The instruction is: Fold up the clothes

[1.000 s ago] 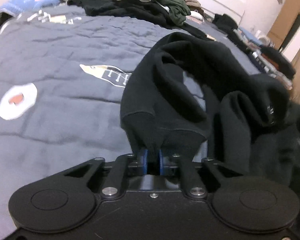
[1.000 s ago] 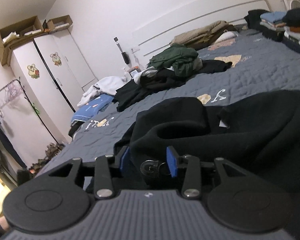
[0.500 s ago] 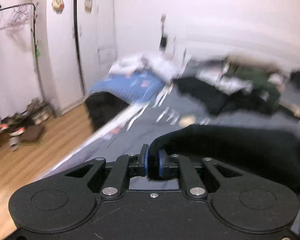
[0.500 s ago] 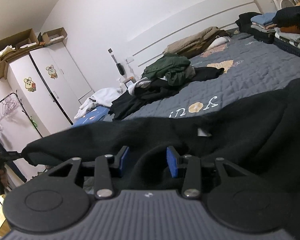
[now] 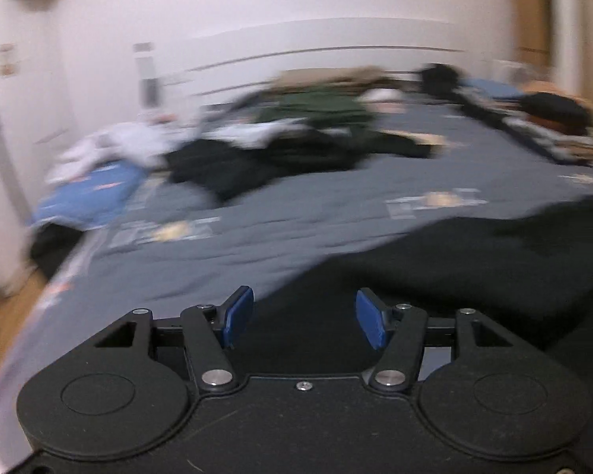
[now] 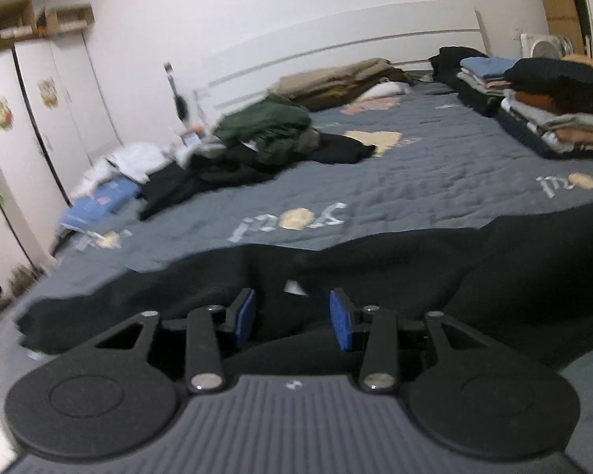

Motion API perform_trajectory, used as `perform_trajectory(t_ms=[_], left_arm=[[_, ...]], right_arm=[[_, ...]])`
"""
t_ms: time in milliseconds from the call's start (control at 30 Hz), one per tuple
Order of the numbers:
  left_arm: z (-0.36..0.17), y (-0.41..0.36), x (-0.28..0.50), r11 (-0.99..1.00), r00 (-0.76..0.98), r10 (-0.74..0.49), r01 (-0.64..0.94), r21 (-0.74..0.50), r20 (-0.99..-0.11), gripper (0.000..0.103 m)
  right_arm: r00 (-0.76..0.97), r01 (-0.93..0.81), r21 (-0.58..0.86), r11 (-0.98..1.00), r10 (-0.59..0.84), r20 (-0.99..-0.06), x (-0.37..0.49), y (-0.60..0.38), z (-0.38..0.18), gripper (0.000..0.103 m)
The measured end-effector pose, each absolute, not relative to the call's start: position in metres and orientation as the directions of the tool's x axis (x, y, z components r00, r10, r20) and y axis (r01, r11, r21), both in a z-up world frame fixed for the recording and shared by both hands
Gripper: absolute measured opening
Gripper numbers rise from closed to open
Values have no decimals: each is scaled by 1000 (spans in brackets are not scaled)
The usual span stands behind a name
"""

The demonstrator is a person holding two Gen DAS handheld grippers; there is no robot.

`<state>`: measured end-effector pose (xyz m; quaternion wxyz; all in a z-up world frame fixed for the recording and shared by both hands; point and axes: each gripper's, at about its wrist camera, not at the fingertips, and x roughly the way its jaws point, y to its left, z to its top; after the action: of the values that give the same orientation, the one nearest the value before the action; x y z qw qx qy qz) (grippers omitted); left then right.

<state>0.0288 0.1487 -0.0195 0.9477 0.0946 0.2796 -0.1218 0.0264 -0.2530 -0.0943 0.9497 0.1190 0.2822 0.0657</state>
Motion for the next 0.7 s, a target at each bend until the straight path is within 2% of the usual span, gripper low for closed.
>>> perform_trajectory(t_ms=[67,200,300,367,400,433,600,667,700], left_arm=[[-24,99,35,917,787,-259,383,113,-560,57],[-36,17,52,820,709,-400,560,118,-580,57],[-52,-33,70,746,644,-455,652,131,-614,55],[-65,-61,83,701,593,-469,701,133,-654,41],[-73,-71,91,687,565,-467,716,122,-680,29],[-80,-80,99,677,539,-463,727,111,-704,25],[-118,-98,136,702,459,-419,711,42,-783,26],[-133,-103,147,709,451,-378,702,60,-808,32],[-141,-107,152,714,450,-349,696,78,-822,40]], right_arm=[[819,-38,254,966,176,-547,38,-259,-103,41],[819,-41,276,960,190,-541,39,-264,-112,41],[819,-62,271,961,204,-536,38,-265,-115,41],[820,-66,291,954,218,-529,38,-269,-115,42],[820,-72,310,948,233,-522,38,-272,-114,42],[820,-81,329,941,250,-515,37,-275,-114,42],[828,-99,386,917,291,-478,34,-288,-110,42],[831,-98,401,911,296,-470,34,-292,-109,42],[832,-97,407,908,299,-468,34,-293,-109,42]])
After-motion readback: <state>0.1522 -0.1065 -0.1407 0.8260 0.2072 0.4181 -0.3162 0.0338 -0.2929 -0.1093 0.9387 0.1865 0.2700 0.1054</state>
